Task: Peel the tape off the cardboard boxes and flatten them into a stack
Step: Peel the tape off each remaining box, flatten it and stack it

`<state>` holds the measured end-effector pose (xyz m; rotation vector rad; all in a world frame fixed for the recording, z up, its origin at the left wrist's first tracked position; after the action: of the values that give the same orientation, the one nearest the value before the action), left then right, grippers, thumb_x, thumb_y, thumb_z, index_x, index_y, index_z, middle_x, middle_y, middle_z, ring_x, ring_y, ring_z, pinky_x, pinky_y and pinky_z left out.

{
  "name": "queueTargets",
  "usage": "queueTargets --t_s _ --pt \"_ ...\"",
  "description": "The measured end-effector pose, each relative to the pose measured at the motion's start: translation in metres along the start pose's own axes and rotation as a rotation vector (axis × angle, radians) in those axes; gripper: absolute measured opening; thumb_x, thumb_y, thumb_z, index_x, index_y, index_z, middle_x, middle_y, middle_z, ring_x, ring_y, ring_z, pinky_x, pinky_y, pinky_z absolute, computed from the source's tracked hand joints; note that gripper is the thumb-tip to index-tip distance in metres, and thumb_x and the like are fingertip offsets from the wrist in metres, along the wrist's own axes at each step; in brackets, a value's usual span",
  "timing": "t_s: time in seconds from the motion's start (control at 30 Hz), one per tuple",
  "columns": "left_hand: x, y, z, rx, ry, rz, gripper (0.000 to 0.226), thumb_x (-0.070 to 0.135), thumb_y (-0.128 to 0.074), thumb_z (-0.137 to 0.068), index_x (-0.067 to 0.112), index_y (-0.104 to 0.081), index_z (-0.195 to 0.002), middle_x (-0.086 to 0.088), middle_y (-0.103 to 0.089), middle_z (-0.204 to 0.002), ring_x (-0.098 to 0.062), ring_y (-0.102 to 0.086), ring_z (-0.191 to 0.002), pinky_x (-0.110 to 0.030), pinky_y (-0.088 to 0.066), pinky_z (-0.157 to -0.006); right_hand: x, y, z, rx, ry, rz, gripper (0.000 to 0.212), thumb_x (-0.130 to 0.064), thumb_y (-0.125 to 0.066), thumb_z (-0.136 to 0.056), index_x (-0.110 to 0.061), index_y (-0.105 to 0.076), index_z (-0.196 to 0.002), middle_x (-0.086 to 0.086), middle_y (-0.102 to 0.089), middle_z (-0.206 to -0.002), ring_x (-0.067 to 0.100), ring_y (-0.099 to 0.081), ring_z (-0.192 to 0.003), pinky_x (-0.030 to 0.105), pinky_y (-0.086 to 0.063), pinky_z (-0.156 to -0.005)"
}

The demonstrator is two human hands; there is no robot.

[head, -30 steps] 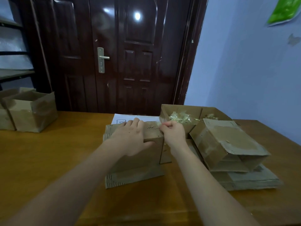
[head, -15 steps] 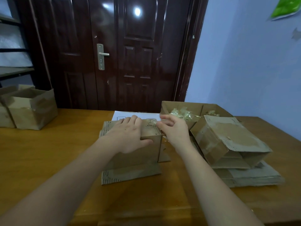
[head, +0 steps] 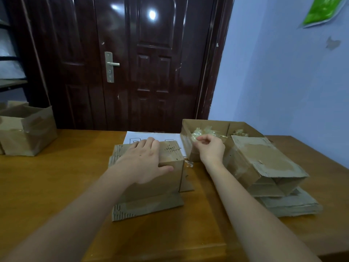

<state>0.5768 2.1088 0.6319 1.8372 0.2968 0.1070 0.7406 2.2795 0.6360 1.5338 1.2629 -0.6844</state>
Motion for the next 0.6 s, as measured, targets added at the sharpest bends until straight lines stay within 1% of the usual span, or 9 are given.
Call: queueTargets --t_s 0.1,0.17,0.23,0.3,0.37,0.4,0.5,0.57,0.6 --pt "0.001 0.001 0.001 0.003 0.004 -0.003 0.094 0.095 -0.015 -0.076 0.020 -0.038 -0.130 0.001 -0.046 -0.128 -0.021 -0.047 -0.119 -0.041 -0.039 -0.109 -0.012 -0.003 -0.023 0.022 0.108 0.173 0.012 -0.012 -0.071 -0.094 -0.018 -0.076 -0.103 -0.007 -0.064 -0.103 0.011 -0.061 -0.095 0.028 -0.053 -0.091" --pt "0.002 0.002 0.002 0.007 0.005 0.000 0.095 0.094 -0.017 -0.078 0.020 -0.038 -0.132 0.001 -0.046 -0.131 -0.021 -0.046 -0.122 -0.042 -0.038 -0.111 -0.012 -0.014 -0.036 -0.039 0.141 0.318 0.014 -0.012 -0.068 -0.097 -0.017 -0.077 -0.106 -0.001 -0.067 -0.110 0.014 -0.063 -0.098 0.027 -0.051 -0.090" --pt "0.001 0.001 0.002 0.006 0.004 -0.002 0.095 0.094 -0.018 -0.079 0.019 -0.038 -0.135 0.000 -0.046 -0.136 -0.021 -0.045 -0.126 -0.041 -0.037 -0.113 -0.009 -0.023 -0.046 -0.088 0.155 0.464 0.014 -0.010 -0.065 -0.098 -0.018 -0.075 -0.100 0.000 -0.065 -0.106 0.014 -0.061 -0.094 0.024 -0.047 -0.079" --pt "0.001 0.001 0.001 0.011 0.004 -0.006 0.097 0.094 -0.017 -0.078 0.019 -0.037 -0.137 0.000 -0.045 -0.139 -0.021 -0.044 -0.129 -0.042 -0.035 -0.114 -0.007 -0.026 -0.053 -0.085 0.167 0.554 0.015 -0.008 -0.063 -0.098 -0.021 -0.070 -0.094 -0.001 -0.057 -0.105 0.016 -0.058 -0.090 0.020 -0.039 -0.066" --pt "0.001 0.001 0.001 0.014 0.007 -0.006 0.098 0.094 -0.016 -0.078 0.019 -0.037 -0.137 0.000 -0.045 -0.139 -0.021 -0.044 -0.129 -0.041 -0.034 -0.115 -0.008 -0.026 -0.059 -0.064 0.191 0.630 0.015 -0.008 -0.063 -0.098 -0.022 -0.069 -0.099 -0.001 -0.052 -0.106 0.018 -0.056 -0.087 0.019 -0.030 -0.054" --pt "0.001 0.001 0.001 0.013 0.010 -0.007 0.098 0.094 -0.016 -0.078 0.019 -0.037 -0.137 0.000 -0.046 -0.138 -0.021 -0.044 -0.129 -0.041 -0.034 -0.115 -0.008 -0.028 -0.061 -0.065 0.198 0.670 0.016 -0.008 -0.064 -0.098 -0.022 -0.070 -0.103 -0.001 -0.051 -0.107 0.018 -0.055 -0.085 0.019 -0.029 -0.053" --pt "0.000 0.000 0.001 0.017 0.019 -0.001 0.097 0.095 -0.018 -0.078 0.020 -0.038 -0.135 0.000 -0.046 -0.137 -0.022 -0.045 -0.127 -0.041 -0.035 -0.114 -0.001 -0.041 -0.068 -0.179 0.195 0.814 0.023 -0.007 -0.062 -0.098 -0.022 -0.073 -0.112 0.001 -0.063 -0.105 0.018 -0.059 -0.081 0.022 -0.039 -0.053" --pt "0.000 0.001 0.001 0.023 0.018 0.008 0.094 0.095 -0.018 -0.078 0.021 -0.039 -0.132 0.001 -0.047 -0.134 -0.021 -0.046 -0.125 -0.042 -0.036 -0.113 0.003 -0.052 -0.068 -0.277 0.183 0.904 0.025 -0.007 -0.062 -0.096 -0.022 -0.074 -0.113 0.001 -0.068 -0.098 0.018 -0.065 -0.082 0.026 -0.054 -0.061" --pt "0.000 0.001 0.001 0.026 0.018 0.009 0.093 0.095 -0.018 -0.078 0.021 -0.039 -0.131 0.001 -0.047 -0.133 -0.021 -0.046 -0.124 -0.042 -0.037 -0.112 0.003 -0.054 -0.068 -0.301 0.177 0.926 0.025 -0.007 -0.061 -0.096 -0.022 -0.073 -0.113 0.002 -0.069 -0.096 0.019 -0.066 -0.082 0.029 -0.058 -0.067"
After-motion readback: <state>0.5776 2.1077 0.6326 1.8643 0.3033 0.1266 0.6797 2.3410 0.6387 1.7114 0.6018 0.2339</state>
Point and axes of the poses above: each hand's wrist, its own z-axis away from the middle knuckle, its own y-axis out of the back of the hand, x = y × z, the point moved 9 cm from there along -z, towards the middle knuckle
